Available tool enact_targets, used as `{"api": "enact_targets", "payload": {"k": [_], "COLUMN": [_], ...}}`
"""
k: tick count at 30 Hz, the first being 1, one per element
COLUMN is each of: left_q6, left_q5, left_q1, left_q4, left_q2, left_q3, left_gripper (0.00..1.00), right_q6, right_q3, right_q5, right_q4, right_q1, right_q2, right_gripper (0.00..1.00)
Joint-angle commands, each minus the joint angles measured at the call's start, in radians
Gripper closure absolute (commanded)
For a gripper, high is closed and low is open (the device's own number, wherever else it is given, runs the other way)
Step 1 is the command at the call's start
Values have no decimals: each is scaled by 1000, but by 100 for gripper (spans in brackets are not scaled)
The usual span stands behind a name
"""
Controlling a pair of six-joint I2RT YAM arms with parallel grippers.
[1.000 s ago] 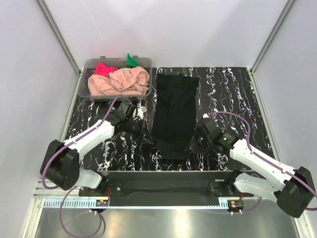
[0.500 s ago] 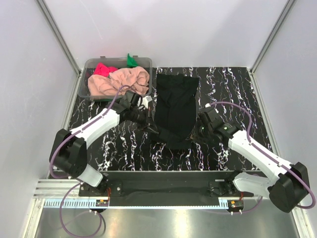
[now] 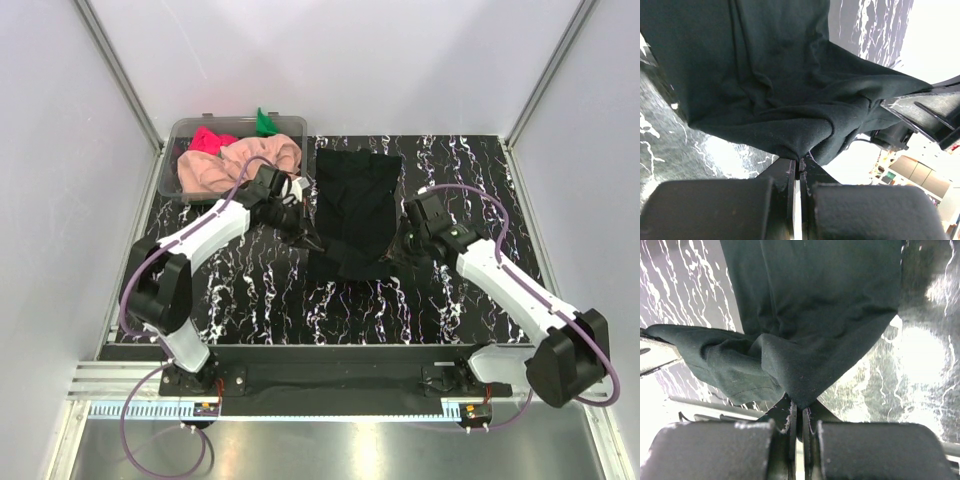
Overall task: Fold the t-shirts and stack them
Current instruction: Fold the tshirt
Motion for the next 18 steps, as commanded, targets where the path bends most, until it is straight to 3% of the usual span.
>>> {"api": "enact_targets", "payload": {"k": [1,18], "left_q6": [5,12], "left_q5": [1,-9], "left_q1": [11,30], "left_q4": [9,1], "left_q2": [27,186], "left_q3": [71,210], "left_gripper": [100,100], "right_q6": [-55,-94], "right_q3": [81,198], "right_q5": [-13,-24], "right_q4": [-3,-8], "right_q1": [-30,-73], "right_q2": [44,239], "right_gripper": [100,100]}}
